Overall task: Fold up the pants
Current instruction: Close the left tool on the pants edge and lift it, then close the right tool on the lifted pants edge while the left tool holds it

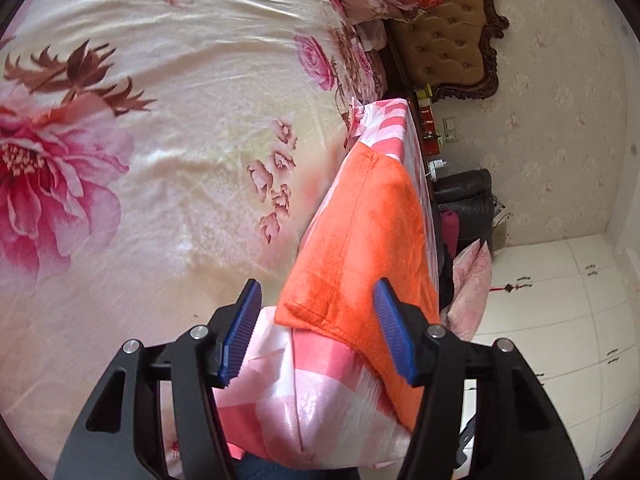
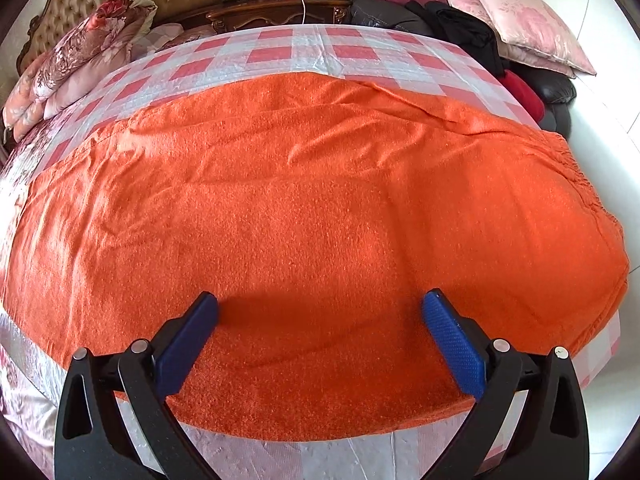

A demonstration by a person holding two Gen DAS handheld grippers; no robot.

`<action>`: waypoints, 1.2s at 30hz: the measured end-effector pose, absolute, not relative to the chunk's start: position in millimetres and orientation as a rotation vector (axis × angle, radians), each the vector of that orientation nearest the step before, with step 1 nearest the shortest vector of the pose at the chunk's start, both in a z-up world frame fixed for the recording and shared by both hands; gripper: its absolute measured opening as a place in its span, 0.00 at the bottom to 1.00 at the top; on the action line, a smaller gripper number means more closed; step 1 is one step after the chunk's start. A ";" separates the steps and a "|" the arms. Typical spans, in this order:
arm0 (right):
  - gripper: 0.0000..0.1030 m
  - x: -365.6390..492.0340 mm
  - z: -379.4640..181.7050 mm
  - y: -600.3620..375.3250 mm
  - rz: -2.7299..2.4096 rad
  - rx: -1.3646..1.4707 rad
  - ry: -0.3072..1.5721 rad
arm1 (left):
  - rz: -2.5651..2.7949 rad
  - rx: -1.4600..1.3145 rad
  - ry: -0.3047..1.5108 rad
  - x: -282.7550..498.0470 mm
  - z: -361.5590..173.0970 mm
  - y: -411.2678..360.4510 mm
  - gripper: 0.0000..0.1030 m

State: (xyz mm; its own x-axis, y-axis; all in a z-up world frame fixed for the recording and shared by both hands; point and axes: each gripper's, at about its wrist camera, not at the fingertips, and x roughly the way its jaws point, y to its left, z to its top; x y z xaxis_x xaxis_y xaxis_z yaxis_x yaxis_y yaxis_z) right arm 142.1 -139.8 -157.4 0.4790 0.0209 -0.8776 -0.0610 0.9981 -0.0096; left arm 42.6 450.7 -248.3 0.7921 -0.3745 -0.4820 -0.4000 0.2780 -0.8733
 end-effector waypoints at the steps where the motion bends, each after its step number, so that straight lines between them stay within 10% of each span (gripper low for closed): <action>1: 0.96 142.1 -157.3 -140.3 0.050 -0.040 1.074 | 0.006 -1.356 0.692 40.5 -252.0 451.5 0.56; 18: 0.95 127.3 -104.7 -89.5 0.256 -0.056 0.924 | -0.124 -1.736 0.568 23.2 -291.5 449.7 0.50; 23: 0.95 132.9 -123.7 -64.3 0.317 -0.035 1.016 | -0.164 -1.687 0.570 44.1 -279.5 454.0 0.21; 36: 0.96 126.7 -155.3 -42.9 0.293 -0.147 1.120 | 0.315 -0.712 0.800 78.1 -132.4 392.5 0.14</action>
State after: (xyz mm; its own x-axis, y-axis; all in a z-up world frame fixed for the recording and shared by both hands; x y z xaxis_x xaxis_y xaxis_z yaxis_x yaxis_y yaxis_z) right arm 126.7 -42.9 -155.3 0.4024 0.1574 -0.9018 -0.3046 0.9520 0.0302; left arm 78.1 392.5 -132.4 0.6675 -0.0033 -0.7446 -0.5097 0.7270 -0.4601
